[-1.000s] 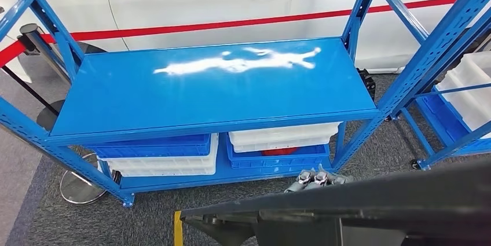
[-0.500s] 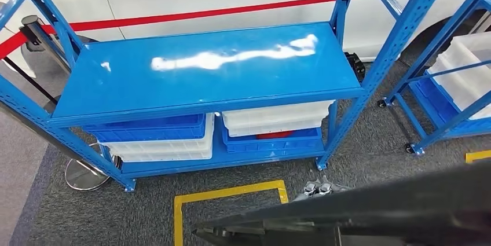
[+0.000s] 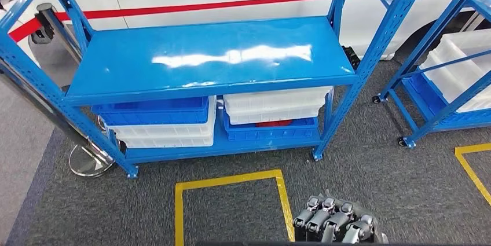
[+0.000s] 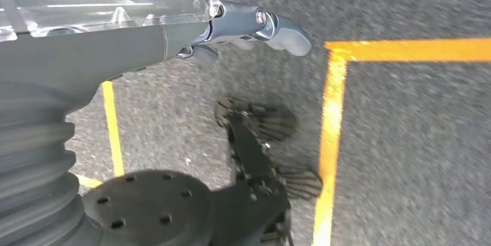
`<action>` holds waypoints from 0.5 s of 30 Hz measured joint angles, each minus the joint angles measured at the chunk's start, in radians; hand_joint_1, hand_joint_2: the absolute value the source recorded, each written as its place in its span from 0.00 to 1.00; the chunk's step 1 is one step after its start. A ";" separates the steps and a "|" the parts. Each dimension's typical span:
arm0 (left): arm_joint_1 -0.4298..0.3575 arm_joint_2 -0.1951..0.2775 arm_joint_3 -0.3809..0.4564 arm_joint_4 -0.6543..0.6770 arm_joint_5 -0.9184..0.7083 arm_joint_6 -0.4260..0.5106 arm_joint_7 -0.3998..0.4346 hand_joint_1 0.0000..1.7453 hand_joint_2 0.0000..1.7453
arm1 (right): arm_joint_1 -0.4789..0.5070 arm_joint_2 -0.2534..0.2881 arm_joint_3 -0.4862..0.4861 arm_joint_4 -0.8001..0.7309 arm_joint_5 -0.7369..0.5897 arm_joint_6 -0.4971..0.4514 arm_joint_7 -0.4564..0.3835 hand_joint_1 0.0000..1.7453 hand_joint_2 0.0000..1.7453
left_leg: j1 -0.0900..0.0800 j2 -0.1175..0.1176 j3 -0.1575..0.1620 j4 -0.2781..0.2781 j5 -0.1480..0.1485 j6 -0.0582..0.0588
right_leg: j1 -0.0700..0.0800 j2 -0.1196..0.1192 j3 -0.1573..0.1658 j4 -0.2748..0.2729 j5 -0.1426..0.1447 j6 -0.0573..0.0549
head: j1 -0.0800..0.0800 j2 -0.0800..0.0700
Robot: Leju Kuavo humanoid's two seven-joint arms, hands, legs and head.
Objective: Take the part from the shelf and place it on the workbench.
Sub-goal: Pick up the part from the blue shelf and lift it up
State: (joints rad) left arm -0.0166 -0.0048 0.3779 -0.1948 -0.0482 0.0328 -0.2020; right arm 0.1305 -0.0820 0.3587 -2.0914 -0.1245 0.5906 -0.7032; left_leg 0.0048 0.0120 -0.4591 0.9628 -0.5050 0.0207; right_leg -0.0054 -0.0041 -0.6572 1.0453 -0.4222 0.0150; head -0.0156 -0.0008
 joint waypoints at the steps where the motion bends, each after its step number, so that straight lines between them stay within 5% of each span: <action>1: 0.000 -0.002 0.000 0.000 0.001 0.002 0.000 0.00 1.00 | 0.004 -0.001 -0.005 -0.001 -0.001 0.004 0.000 0.93 1.00 | 0.002 0.003 -0.013 -0.001 0.013 0.004 | -0.002 0.002 -0.012 0.041 -0.051 0.006 | 0.001 0.000; 3: 0.001 -0.004 0.000 0.000 0.003 0.008 -0.001 0.00 1.00 | 0.017 -0.004 -0.017 -0.002 -0.004 0.007 0.000 0.93 1.00 | 0.002 0.004 -0.044 0.001 0.037 0.008 | -0.007 0.003 -0.038 0.164 -0.147 0.016 | 0.002 0.000; 4: 0.001 -0.004 0.000 0.000 0.004 0.012 -0.001 0.00 1.00 | 0.023 -0.004 -0.023 -0.002 -0.005 0.006 0.000 0.93 1.00 | 0.001 0.005 -0.061 0.003 0.048 0.007 | -0.009 0.002 -0.043 0.219 -0.163 0.020 | 0.002 0.000; 6: 0.002 -0.005 0.000 0.000 0.003 0.017 0.000 0.00 1.00 | 0.033 -0.006 -0.035 -0.002 -0.006 0.001 0.000 0.93 1.00 | 0.002 0.005 -0.096 0.012 0.067 0.003 | -0.013 0.002 -0.017 0.247 -0.119 0.025 | 0.002 0.000; 8: 0.003 -0.006 0.000 0.000 0.000 0.021 0.002 0.00 1.00 | 0.044 -0.007 -0.047 -0.005 -0.007 -0.004 0.000 0.93 1.00 | 0.003 0.004 -0.129 0.026 0.081 -0.005 | -0.016 0.002 0.073 0.149 -0.071 0.024 | 0.002 0.000; 11: 0.004 -0.006 0.000 0.000 -0.004 0.026 0.007 0.00 1.00 | 0.064 -0.009 -0.062 -0.017 -0.006 -0.014 0.000 0.93 1.00 | 0.000 0.002 -0.151 0.046 0.096 -0.022 | -0.010 0.002 0.196 -0.031 -0.120 0.006 | 0.001 0.000; 13: 0.005 -0.005 0.000 0.000 -0.009 0.027 0.010 0.00 1.00 | 0.077 -0.010 -0.071 -0.024 -0.006 -0.020 0.000 0.93 1.00 | 0.001 0.001 -0.154 0.047 0.105 -0.036 | -0.006 0.001 0.200 -0.052 -0.123 -0.014 | 0.001 0.000; 15: 0.007 -0.003 0.000 0.000 -0.017 0.027 0.013 0.00 1.00 | 0.085 -0.012 -0.078 -0.031 -0.007 -0.025 0.000 0.93 1.00 | 0.005 -0.001 -0.167 0.074 0.078 -0.046 | -0.008 -0.002 0.191 -0.056 -0.108 -0.035 | 0.000 0.000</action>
State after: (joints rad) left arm -0.0100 -0.0077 0.3780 -0.1946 -0.0648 0.0599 -0.1894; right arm 0.2151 -0.0936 0.2810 -2.1224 -0.1314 0.5658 -0.7033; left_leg 0.0095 0.0109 -0.6263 1.0369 -0.4267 -0.0257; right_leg -0.0135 -0.0062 -0.4666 0.9889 -0.5297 -0.0198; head -0.0153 -0.0008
